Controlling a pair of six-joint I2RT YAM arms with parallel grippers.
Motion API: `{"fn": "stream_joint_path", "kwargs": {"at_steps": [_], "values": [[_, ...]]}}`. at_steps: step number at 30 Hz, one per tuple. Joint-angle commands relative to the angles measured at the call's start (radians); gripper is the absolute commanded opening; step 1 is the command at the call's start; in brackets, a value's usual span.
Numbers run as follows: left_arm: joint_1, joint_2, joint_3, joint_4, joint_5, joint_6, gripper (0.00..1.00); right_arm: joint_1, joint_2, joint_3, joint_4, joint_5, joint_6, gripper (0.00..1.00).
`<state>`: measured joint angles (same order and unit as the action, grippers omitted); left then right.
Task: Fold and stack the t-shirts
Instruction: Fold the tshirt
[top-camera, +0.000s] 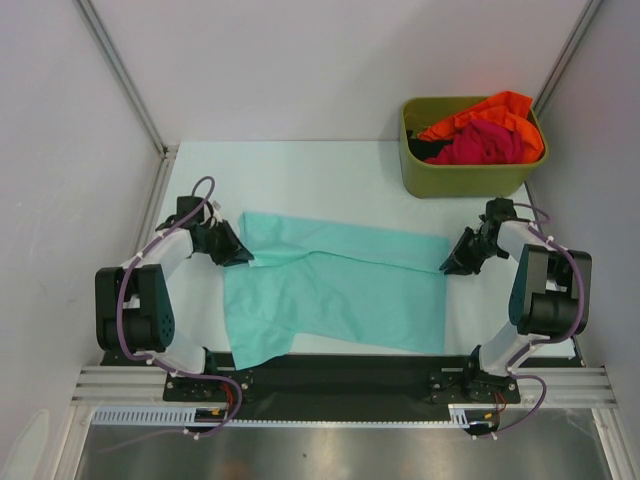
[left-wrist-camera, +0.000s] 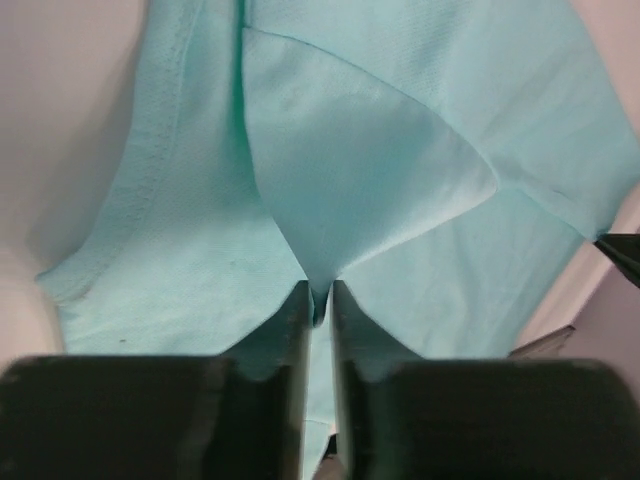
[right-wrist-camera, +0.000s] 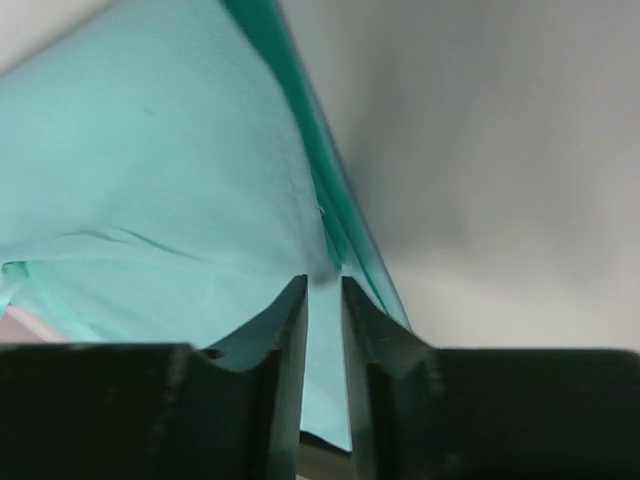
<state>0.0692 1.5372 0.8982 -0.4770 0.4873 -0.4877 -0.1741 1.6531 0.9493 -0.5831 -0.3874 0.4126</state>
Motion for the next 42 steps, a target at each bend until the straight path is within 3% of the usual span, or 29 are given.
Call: {"fn": "stream_joint_path", "kwargs": {"at_steps": [1, 4, 7, 10, 12, 15, 17, 20, 23, 33, 42], "values": [[0.012, -0.06, 0.051, -0.06, -0.09, 0.05, 0.28, -0.007, -0.057, 0.063, -0.096, 0.14, -0.049, 0.27], [0.011, -0.12, 0.061, -0.1, -0.145, 0.067, 0.54, 0.001, -0.11, 0.108, -0.119, 0.165, -0.048, 0.38], [0.012, -0.141, 0.062, -0.094, -0.164, 0.069, 0.63, 0.033, -0.112, 0.146, -0.13, 0.159, -0.054, 0.44], [0.012, -0.109, 0.085, -0.048, -0.126, 0.055, 0.64, 0.082, -0.13, 0.111, -0.066, 0.058, -0.04, 0.48], [0.012, -0.085, 0.091, -0.002, -0.06, 0.041, 0.63, 0.128, -0.157, 0.063, 0.127, -0.042, 0.039, 0.53], [0.009, -0.066, 0.065, 0.001, -0.03, 0.029, 0.61, 0.296, -0.11, -0.033, 0.478, -0.213, 0.212, 0.64], [0.009, -0.11, 0.021, 0.02, -0.024, 0.035, 0.65, 0.436, -0.052, -0.026, 0.706, -0.248, 0.277, 0.68], [0.007, -0.141, -0.06, 0.044, 0.014, 0.044, 0.71, 0.603, 0.081, 0.053, 0.854, -0.248, 0.345, 0.71], [0.007, -0.126, -0.12, 0.081, 0.068, 0.034, 0.75, 0.706, 0.21, 0.162, 0.876, -0.231, 0.365, 0.72], [0.006, -0.043, -0.137, 0.202, 0.108, 0.021, 0.71, 0.818, 0.387, 0.281, 0.796, -0.156, 0.295, 0.7], [0.006, 0.038, -0.062, 0.247, 0.142, -0.041, 0.52, 0.866, 0.465, 0.328, 0.799, -0.133, 0.327, 0.54]]}}
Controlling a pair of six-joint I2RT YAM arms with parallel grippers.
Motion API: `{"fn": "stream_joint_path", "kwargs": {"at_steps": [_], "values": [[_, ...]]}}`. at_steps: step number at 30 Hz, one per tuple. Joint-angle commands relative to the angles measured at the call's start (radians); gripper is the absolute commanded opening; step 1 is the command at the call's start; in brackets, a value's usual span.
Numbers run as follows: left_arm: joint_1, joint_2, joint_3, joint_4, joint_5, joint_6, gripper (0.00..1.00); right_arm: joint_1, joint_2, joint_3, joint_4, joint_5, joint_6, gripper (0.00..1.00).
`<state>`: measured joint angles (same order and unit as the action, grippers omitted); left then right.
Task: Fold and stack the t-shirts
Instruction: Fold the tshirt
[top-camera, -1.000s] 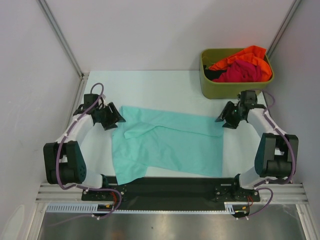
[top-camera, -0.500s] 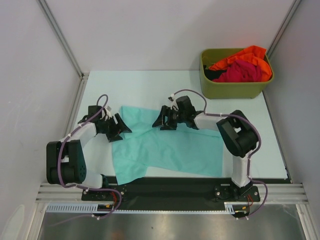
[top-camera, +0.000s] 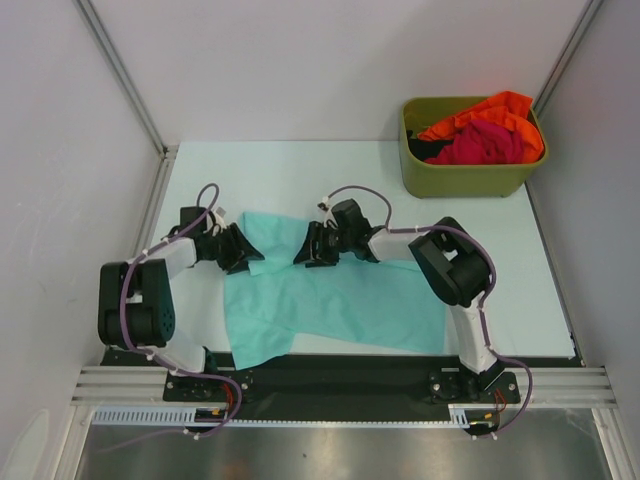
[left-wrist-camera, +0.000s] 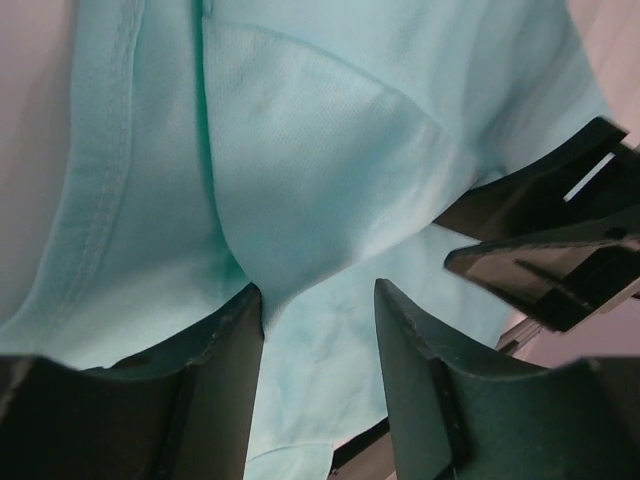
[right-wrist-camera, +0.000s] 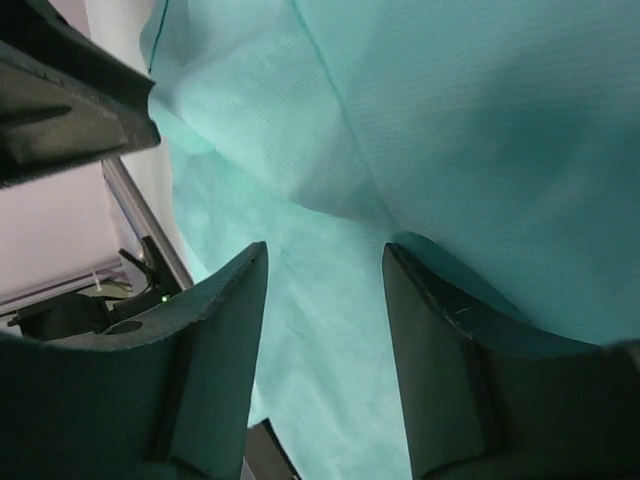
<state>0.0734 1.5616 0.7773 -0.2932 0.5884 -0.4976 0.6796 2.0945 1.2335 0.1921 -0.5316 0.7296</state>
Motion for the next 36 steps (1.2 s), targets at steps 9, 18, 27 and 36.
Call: {"fn": "stream_joint_path", "kwargs": {"at_steps": [9, 18, 27, 36], "values": [[0.002, 0.061, 0.143, 0.132, 0.043, -0.128, 0.37, 0.008, 0.061, 0.109, 0.079, 0.03, 0.094, 0.52], [0.002, 0.158, 0.188, 0.247, 0.036, -0.229, 0.37, -0.043, 0.114, 0.176, 0.151, 0.016, 0.243, 0.53], [0.0, 0.221, 0.235, 0.269, 0.027, -0.245, 0.38, -0.055, 0.107, 0.222, 0.103, -0.005, 0.269, 0.55], [0.002, 0.221, 0.237, 0.252, 0.031, -0.23, 0.38, -0.011, -0.016, 0.051, 0.139, -0.01, 0.266, 0.52]]}}
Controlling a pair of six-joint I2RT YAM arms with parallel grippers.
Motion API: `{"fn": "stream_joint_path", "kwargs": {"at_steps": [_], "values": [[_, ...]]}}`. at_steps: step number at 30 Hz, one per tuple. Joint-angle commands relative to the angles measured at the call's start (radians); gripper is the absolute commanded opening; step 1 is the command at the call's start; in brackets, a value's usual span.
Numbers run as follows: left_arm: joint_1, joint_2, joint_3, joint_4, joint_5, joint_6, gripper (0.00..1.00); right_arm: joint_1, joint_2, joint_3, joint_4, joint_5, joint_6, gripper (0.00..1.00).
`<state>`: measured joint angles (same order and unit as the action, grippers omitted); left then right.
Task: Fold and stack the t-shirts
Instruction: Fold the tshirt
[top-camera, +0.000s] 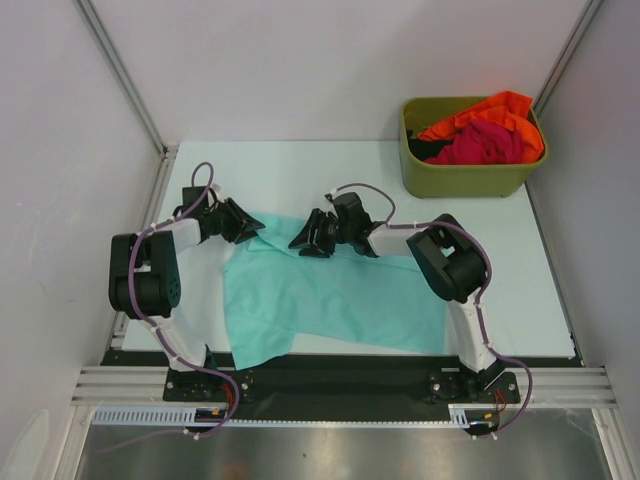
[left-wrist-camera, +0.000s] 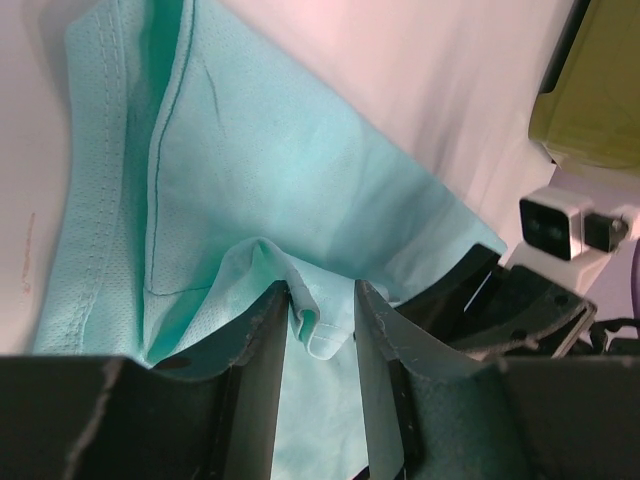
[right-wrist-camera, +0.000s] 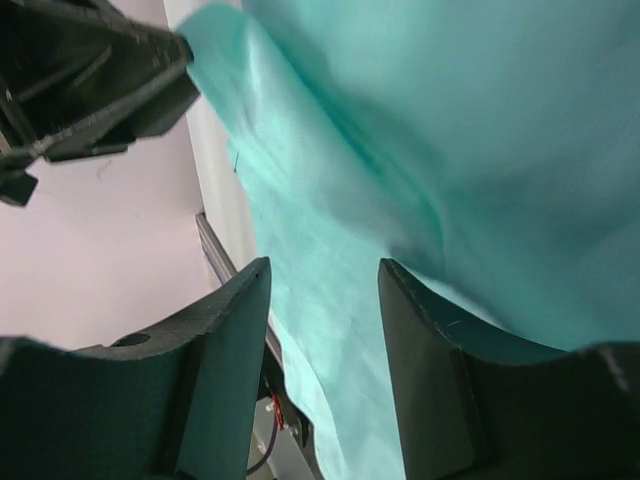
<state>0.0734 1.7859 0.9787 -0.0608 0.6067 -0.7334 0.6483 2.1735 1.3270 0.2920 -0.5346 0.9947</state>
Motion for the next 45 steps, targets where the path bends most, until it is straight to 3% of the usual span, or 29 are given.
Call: {"fn": "stream_joint_path", "kwargs": {"at_steps": [1, 4, 9, 17, 23, 39, 42, 45], "values": [[0.0, -0.003, 0.037, 0.018, 0.013, 0.008, 0.38, 0.022, -0.122, -0.055, 0.041, 0.007, -0.001, 0.53], [0.0, -0.006, 0.037, 0.015, 0.011, 0.008, 0.37, 0.016, -0.123, -0.075, 0.036, 0.018, 0.062, 0.6], [0.0, -0.013, 0.029, 0.006, 0.011, 0.017, 0.34, 0.019, -0.115, -0.13, 0.11, 0.041, 0.127, 0.6], [0.0, -0.008, 0.034, -0.004, 0.008, 0.022, 0.34, 0.025, -0.063, -0.132, 0.162, 0.076, 0.117, 0.51], [0.002, -0.01, 0.035, -0.014, 0.007, 0.032, 0.33, 0.04, -0.04, -0.1, 0.07, 0.131, 0.101, 0.41], [0.002, -0.013, 0.032, -0.02, 0.001, 0.037, 0.33, 0.051, 0.006, -0.026, -0.028, 0.193, 0.013, 0.42], [0.002, -0.014, 0.031, -0.02, 0.002, 0.037, 0.33, 0.051, 0.009, -0.015, -0.033, 0.179, 0.009, 0.38], [0.002, -0.028, 0.026, -0.037, -0.011, 0.052, 0.32, 0.054, -0.023, -0.035, -0.039, 0.16, 0.004, 0.27]]}}
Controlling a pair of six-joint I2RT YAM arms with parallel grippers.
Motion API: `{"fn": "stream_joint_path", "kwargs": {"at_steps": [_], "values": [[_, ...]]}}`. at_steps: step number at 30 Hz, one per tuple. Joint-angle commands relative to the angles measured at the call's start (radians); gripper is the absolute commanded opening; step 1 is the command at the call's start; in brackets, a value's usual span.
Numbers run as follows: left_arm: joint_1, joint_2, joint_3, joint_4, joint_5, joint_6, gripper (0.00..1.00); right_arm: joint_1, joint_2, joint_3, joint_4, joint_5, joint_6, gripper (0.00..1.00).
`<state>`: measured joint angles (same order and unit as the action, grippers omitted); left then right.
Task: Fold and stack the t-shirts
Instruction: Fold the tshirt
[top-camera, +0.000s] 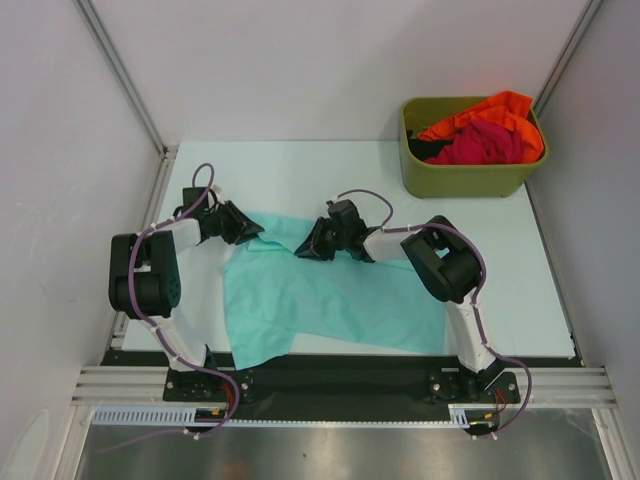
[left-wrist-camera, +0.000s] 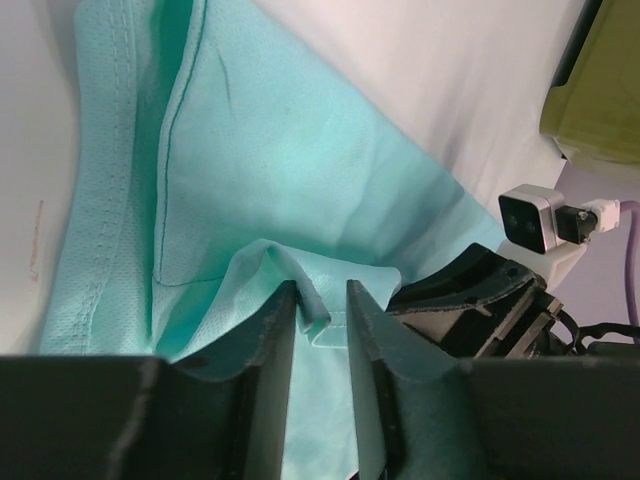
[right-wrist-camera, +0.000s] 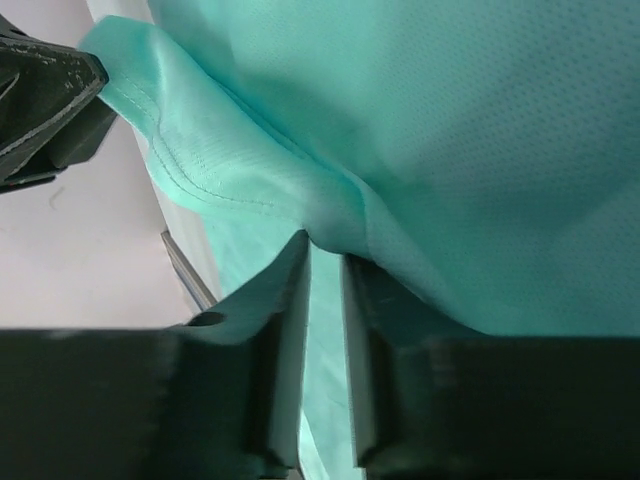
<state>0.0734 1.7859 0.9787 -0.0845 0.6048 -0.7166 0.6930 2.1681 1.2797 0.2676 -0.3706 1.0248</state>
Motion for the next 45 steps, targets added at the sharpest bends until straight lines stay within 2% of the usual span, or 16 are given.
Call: {"fn": "stream_joint_path", "kwargs": {"at_steps": [1, 6, 17, 24, 26, 29, 30, 33, 34, 36, 40, 45], "values": [[0.002, -0.031, 0.022, -0.02, -0.014, 0.045, 0.29, 0.008, -0.024, 0.006, -0.024, -0.01, -0.031, 0.2], [0.002, -0.063, -0.001, -0.041, -0.023, 0.048, 0.13, -0.006, -0.079, -0.019, -0.045, -0.069, -0.045, 0.0], [0.0, -0.216, -0.109, -0.149, -0.056, 0.112, 0.04, -0.035, -0.067, -0.017, -0.122, -0.339, -0.046, 0.0], [-0.004, -0.312, -0.207, -0.182, -0.056, 0.123, 0.02, -0.039, -0.057, -0.037, -0.154, -0.387, -0.092, 0.0], [-0.003, -0.327, -0.228, -0.204, -0.059, 0.132, 0.03, -0.041, -0.048, -0.034, -0.162, -0.408, -0.104, 0.03], [-0.004, -0.368, -0.247, -0.251, -0.066, 0.147, 0.06, -0.05, -0.03, -0.025, -0.188, -0.436, -0.12, 0.13], [-0.004, -0.406, -0.253, -0.265, -0.071, 0.154, 0.11, -0.053, -0.036, -0.023, -0.208, -0.436, -0.135, 0.17], [-0.004, -0.477, -0.272, -0.345, -0.118, 0.189, 0.33, -0.07, -0.068, -0.028, -0.339, -0.442, -0.233, 0.32], [-0.003, -0.526, -0.264, -0.395, -0.164, 0.206, 0.47, -0.076, -0.098, -0.031, -0.422, -0.439, -0.271, 0.4], [-0.004, -0.548, -0.236, -0.458, -0.213, 0.25, 0.55, -0.101, -0.137, -0.033, -0.508, -0.432, -0.363, 0.46], [-0.003, -0.559, -0.215, -0.449, -0.252, 0.264, 0.56, -0.167, -0.273, -0.048, -0.66, -0.381, -0.456, 0.49], [-0.006, -0.47, -0.18, -0.31, -0.149, 0.233, 0.52, -0.274, -0.307, -0.048, -0.683, -0.343, -0.463, 0.51]]}}
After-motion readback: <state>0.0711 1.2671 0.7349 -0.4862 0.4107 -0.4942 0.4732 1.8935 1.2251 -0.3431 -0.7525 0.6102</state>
